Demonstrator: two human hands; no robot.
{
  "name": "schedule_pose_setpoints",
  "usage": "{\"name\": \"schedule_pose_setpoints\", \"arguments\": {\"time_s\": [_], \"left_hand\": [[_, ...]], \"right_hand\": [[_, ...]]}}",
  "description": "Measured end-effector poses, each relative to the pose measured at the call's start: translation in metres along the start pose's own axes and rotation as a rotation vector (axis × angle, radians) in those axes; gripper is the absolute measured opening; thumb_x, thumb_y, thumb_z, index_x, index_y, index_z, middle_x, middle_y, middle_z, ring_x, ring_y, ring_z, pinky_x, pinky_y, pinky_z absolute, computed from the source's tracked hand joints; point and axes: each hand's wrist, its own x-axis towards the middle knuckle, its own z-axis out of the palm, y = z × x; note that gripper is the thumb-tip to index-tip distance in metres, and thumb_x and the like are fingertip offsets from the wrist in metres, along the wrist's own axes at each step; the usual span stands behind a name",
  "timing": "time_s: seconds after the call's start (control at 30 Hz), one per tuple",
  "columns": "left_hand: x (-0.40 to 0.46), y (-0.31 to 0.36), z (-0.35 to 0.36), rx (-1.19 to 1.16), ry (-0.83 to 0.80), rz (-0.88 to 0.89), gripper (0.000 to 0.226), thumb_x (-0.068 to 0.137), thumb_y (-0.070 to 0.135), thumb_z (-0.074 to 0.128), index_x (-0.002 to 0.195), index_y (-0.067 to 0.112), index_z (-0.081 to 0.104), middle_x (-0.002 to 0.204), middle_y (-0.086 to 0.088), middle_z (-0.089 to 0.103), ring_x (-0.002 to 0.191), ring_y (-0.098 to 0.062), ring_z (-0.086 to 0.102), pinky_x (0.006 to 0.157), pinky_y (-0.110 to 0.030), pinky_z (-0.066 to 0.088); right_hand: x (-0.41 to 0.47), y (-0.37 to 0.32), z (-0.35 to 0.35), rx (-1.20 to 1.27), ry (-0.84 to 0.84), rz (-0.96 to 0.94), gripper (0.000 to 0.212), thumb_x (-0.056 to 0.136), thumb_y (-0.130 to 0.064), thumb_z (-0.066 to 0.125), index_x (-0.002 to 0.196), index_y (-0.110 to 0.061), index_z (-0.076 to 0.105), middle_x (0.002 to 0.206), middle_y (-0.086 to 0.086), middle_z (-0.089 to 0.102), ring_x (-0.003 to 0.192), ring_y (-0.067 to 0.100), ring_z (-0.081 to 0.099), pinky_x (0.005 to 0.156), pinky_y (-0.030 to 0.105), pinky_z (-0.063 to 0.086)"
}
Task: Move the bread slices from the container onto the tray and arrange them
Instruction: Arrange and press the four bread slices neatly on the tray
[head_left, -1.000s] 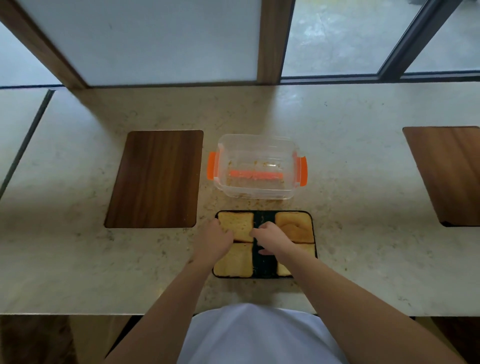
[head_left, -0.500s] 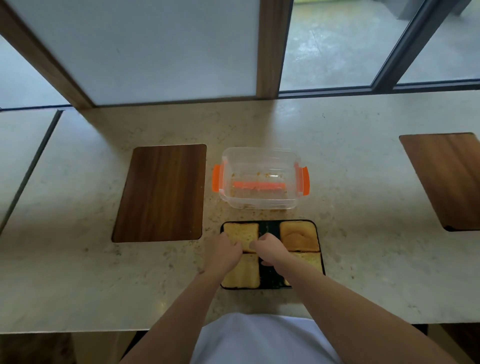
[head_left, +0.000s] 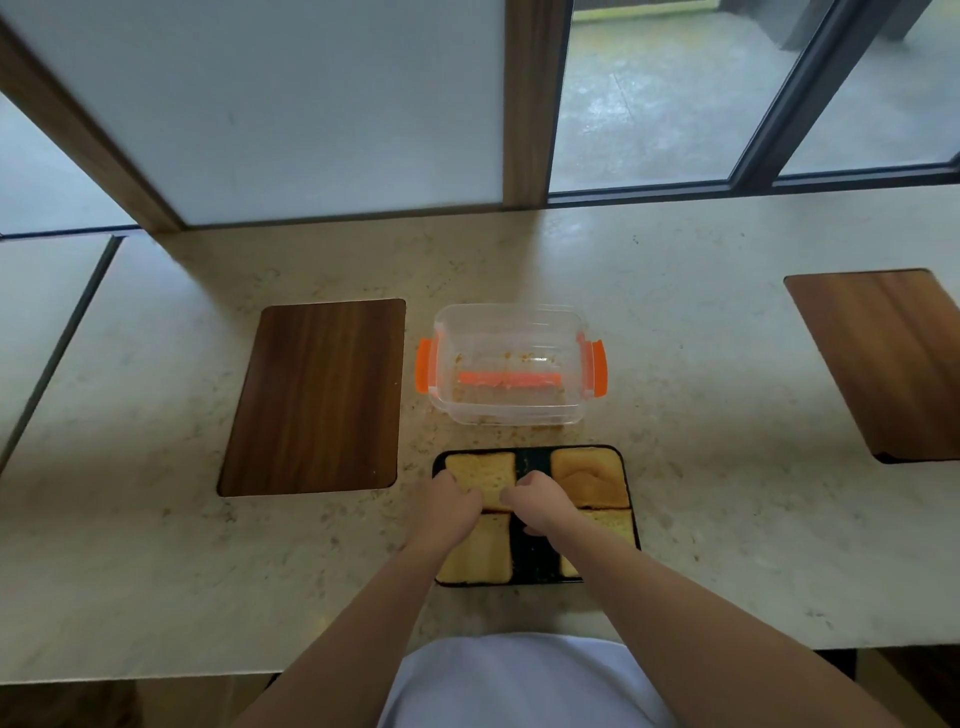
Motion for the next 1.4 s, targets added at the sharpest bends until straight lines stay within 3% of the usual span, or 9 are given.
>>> {"name": "schedule_pose_setpoints", "arguments": {"time_s": [0.07,0.2,0.4,0.5,0.6,0.83,1.07,1.3,1.4], "left_hand": [[0.000,0.003,0.004,0.012,-0.006,0.010,0.037,0.089,0.030,0.054,0.069,0.034,0.022,0.074,0.013,0.032,0.082,-0.018,0.052,0.079,-0.039,0.049],[-0.002,0.009,0.007,-0.010,0.000,0.033,0.032,0.089,0.030,0.054,0.070,0.032,0.028,0.075,0.013,0.036,0.068,-0.005,0.044,0.083,-0.040,0.050],[-0.006,-0.004,0.009,0.043,0.044,0.025,0.023,0.086,0.032,0.057,0.097,0.014,0.046,0.103,-0.007,0.056,0.091,-0.024,0.055,0.073,-0.038,0.047],[-0.010,-0.020,0.007,-0.059,0.034,-0.050,0.033,0.085,0.031,0.060,0.107,0.007,0.054,0.102,-0.008,0.059,0.093,-0.026,0.058,0.078,-0.039,0.050],[-0.017,-0.032,0.007,-0.237,-0.023,-0.053,0.014,0.080,0.022,0.059,0.092,0.014,0.056,0.085,-0.007,0.061,0.082,-0.026,0.061,0.065,-0.034,0.044],[-0.031,-0.043,0.011,-0.138,0.005,-0.049,0.020,0.086,0.026,0.058,0.090,0.007,0.057,0.088,-0.011,0.062,0.077,-0.023,0.059,0.058,-0.033,0.039],[-0.036,-0.045,0.011,-0.144,-0.030,-0.040,0.020,0.085,0.025,0.057,0.072,0.011,0.052,0.069,-0.001,0.050,0.061,-0.014,0.047,0.053,-0.031,0.032],[-0.034,-0.040,0.010,-0.133,-0.034,-0.065,0.031,0.084,0.024,0.056,0.062,0.018,0.036,0.063,0.003,0.036,0.056,-0.011,0.035,0.050,-0.032,0.024],[-0.034,-0.038,0.012,-0.112,-0.021,-0.059,0.031,0.084,0.025,0.057,0.061,0.018,0.036,0.064,0.002,0.038,0.057,-0.012,0.037,0.050,-0.032,0.024]], "right_hand": [[0.000,0.002,-0.006,0.013,0.008,-0.002,0.011,0.090,-0.024,0.055,0.087,-0.013,0.053,0.081,0.006,0.053,0.075,0.021,0.053,0.076,0.039,0.054],[0.000,0.007,-0.015,0.012,0.035,0.035,0.042,0.092,-0.024,0.056,0.128,-0.002,0.055,0.129,0.016,0.058,0.117,0.036,0.059,0.097,0.052,0.054],[-0.008,0.015,-0.014,0.043,0.046,0.030,0.060,0.091,-0.031,0.058,0.143,-0.008,0.038,0.116,0.006,0.056,0.092,0.018,0.058,0.066,0.031,0.054],[-0.019,0.023,-0.009,0.042,0.035,0.037,0.042,0.091,-0.030,0.060,0.126,-0.011,0.046,0.106,0.005,0.058,0.090,0.018,0.058,0.072,0.035,0.057],[-0.026,0.033,-0.002,0.088,-0.005,0.054,0.038,0.092,-0.023,0.060,0.123,-0.005,0.046,0.094,0.005,0.054,0.078,0.016,0.052,0.067,0.032,0.050],[-0.035,0.040,0.010,0.015,-0.067,0.030,0.032,0.092,-0.024,0.060,0.115,-0.002,0.063,0.086,0.007,0.055,0.076,0.016,0.053,0.082,0.044,0.058],[-0.040,0.041,0.014,-0.022,-0.086,-0.002,0.051,0.090,-0.029,0.060,0.126,0.006,0.060,0.119,0.030,0.067,0.099,0.036,0.068,0.094,0.050,0.053],[-0.039,0.044,0.012,-0.040,-0.089,-0.017,0.046,0.089,-0.030,0.061,0.123,0.001,0.061,0.125,0.028,0.063,0.087,0.024,0.060,0.096,0.051,0.052],[-0.038,0.044,0.010,-0.041,-0.092,0.001,0.048,0.089,-0.029,0.060,0.126,0.001,0.059,0.110,0.024,0.068,0.088,0.025,0.061,0.097,0.051,0.051]]}}
